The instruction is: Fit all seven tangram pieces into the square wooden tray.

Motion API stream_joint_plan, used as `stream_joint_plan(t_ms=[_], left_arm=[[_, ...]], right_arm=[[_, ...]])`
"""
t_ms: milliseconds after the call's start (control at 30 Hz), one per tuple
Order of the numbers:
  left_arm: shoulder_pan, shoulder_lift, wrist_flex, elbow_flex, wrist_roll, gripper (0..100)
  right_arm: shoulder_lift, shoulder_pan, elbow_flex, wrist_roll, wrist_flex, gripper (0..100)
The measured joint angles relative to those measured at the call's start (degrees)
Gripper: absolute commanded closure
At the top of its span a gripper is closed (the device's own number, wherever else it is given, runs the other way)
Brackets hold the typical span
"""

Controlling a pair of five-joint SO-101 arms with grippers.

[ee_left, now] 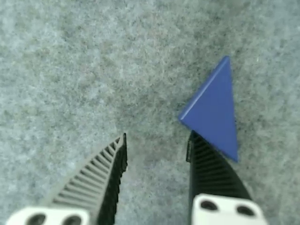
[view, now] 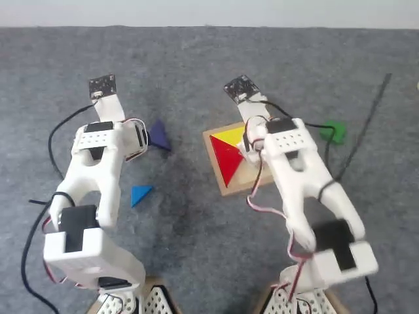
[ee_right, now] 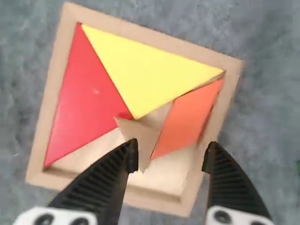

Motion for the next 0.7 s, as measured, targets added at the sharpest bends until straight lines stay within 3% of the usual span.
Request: stream_joint_plan(t_ms=[333, 700], left_arm=[[0.0, 0.0, 0.0, 0.0, 0.0, 79], [0.0, 0.0, 0.0, 0.0, 0.0, 79]], right_arm=[[-7.5, -0.3, 13.5, 0.0, -2.7, 76.4], [4.8, 3.4, 8.5, 0.4, -7.1, 76.4]])
